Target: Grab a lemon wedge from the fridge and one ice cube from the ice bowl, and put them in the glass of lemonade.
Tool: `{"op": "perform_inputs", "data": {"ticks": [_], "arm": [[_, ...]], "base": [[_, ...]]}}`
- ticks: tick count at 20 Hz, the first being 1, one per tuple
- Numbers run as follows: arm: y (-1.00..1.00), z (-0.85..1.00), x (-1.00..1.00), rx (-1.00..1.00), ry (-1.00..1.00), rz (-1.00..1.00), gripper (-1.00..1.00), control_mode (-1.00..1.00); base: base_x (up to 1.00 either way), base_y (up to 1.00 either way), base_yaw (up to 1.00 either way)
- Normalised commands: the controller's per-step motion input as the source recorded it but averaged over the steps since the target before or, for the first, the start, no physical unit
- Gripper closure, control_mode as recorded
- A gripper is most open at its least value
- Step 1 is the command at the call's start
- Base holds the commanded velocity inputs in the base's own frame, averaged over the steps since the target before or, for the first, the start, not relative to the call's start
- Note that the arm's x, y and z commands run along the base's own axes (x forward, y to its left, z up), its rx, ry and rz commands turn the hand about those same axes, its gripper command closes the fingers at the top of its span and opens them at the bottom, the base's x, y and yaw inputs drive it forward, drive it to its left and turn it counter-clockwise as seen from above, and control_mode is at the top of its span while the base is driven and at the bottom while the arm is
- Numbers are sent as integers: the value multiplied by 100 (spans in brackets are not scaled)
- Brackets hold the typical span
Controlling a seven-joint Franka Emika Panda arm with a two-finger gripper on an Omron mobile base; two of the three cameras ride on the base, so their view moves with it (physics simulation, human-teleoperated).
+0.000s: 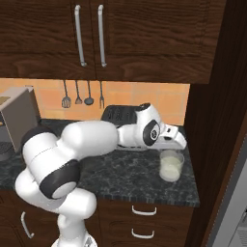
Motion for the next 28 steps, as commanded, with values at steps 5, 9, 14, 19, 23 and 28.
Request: {"op": "perform_inputs", "data": {"ticks": [5, 9, 14, 19, 23, 28], "arm": [[42, 26, -81, 14, -1, -11, -100, -100], [96, 0, -99, 10, -5, -8, -100, -100], [100, 1, -99, 5, -19, -3, -100, -100], [100, 12, -67, 16, -12, 0, -100, -100], [100, 29, -48, 19, -4, 0, -100, -100], [87, 31, -79, 10, -9, 6, -100, -100]], "base": [[0, 0, 0], [0, 0, 0], [0, 0, 0], [0, 0, 0], [0, 0, 0], [0, 0, 0]]}}
